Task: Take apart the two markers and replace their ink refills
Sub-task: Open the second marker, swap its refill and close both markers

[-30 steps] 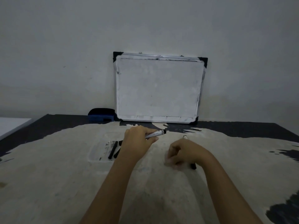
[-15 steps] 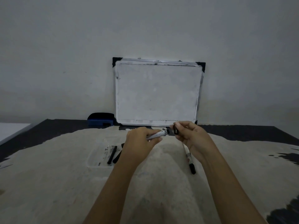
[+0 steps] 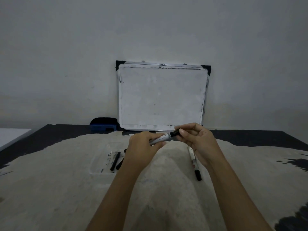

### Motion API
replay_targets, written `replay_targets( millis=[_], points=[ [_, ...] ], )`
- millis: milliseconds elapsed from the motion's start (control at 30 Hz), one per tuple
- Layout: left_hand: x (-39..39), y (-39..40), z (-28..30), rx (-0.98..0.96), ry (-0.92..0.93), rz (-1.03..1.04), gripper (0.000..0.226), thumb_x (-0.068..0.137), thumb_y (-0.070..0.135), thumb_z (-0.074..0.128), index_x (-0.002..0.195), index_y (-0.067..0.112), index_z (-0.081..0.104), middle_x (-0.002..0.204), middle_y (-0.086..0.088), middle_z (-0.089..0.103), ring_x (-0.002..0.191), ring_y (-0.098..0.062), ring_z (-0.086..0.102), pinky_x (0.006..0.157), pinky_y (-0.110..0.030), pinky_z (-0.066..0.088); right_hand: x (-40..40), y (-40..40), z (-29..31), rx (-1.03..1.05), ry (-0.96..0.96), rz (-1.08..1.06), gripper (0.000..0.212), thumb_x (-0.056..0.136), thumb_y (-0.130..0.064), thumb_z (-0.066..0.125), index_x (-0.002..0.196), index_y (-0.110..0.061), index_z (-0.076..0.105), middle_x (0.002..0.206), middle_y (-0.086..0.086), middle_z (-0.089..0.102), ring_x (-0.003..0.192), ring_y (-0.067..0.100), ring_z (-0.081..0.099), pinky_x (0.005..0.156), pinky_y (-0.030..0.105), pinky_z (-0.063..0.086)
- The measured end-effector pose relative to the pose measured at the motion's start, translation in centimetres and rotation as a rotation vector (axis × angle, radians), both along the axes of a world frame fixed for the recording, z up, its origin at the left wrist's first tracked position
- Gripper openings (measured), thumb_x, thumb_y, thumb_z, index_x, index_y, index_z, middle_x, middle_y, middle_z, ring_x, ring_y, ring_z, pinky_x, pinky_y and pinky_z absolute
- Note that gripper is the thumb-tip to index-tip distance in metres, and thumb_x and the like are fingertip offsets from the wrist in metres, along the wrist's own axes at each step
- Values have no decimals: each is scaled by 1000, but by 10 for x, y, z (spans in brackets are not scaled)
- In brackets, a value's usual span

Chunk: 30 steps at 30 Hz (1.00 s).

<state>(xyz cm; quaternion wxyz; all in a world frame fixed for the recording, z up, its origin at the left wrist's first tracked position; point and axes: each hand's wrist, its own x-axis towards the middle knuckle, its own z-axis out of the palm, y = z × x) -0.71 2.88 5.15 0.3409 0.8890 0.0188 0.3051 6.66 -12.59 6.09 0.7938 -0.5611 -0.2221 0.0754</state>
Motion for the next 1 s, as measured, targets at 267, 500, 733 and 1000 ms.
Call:
replay_targets(
  millis=[267, 500, 733, 1000],
  points=[
    [2, 3, -3, -52, -22, 6, 28, 78, 27, 69, 106, 25, 68, 88, -3, 74, 75, -16, 62, 71, -29, 50, -3, -1, 2, -75, -107, 39, 14, 78, -1, 64, 89, -9, 69, 97, 12, 74, 97, 24, 69, 87, 30, 55],
    [2, 2, -2, -92, -67, -32, 31, 78, 24, 69, 109, 22, 67, 102, 0, 73, 83, -4, 60, 69, -1, 42, -5, 1, 4, 56, -34, -23, 6, 86, -2, 57, 84, -4, 62, 85, 13, 71, 85, 27, 71, 72, 31, 60],
    [0, 2, -1, -113, -80, -42, 30, 78, 22, 70, 108, 21, 67, 104, 0, 73, 87, -5, 62, 76, -7, 44, -6, -1, 6, 11, -21, 21, 4, 84, -3, 59, 85, -4, 63, 78, 8, 73, 76, 20, 71, 59, 20, 55],
    [2, 4, -3, -105, -78, -38, 31, 79, 23, 69, 110, 21, 66, 104, -2, 73, 85, -6, 62, 74, -10, 46, -5, -2, 5, -51, -123, 88, 32, 60, -15, 73, 92, -15, 72, 91, 6, 74, 94, 22, 68, 85, 28, 55]
  ],
)
